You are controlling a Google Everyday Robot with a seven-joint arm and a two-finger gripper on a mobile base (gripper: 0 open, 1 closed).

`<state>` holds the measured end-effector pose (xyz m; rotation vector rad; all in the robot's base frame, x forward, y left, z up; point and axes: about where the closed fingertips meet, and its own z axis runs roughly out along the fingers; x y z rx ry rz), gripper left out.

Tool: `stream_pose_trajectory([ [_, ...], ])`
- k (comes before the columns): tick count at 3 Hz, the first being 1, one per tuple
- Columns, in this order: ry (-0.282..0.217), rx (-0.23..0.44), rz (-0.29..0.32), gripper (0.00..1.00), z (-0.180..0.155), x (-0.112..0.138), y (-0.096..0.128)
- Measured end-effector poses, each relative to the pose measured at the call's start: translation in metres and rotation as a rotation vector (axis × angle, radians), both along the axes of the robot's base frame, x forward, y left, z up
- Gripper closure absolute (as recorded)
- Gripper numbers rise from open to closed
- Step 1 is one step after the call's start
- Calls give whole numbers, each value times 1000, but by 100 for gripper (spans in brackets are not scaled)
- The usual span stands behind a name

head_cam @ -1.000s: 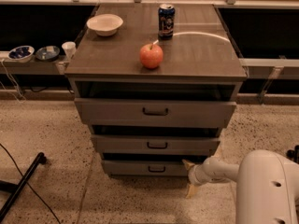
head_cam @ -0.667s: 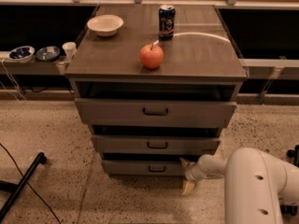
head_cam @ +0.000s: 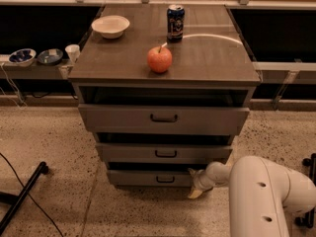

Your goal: Open bottom drawer

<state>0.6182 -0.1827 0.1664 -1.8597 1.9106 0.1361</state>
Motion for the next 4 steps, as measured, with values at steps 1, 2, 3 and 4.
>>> stream_pose_trajectory([
  [1,-10,-2,-3,24,3,-5,0],
  [2,-20,-5,1,26,8,-21,-1],
  [3,-16,-9,14,26,12,-45,-1],
  [4,6,-13,26,23,11,-65,-1],
])
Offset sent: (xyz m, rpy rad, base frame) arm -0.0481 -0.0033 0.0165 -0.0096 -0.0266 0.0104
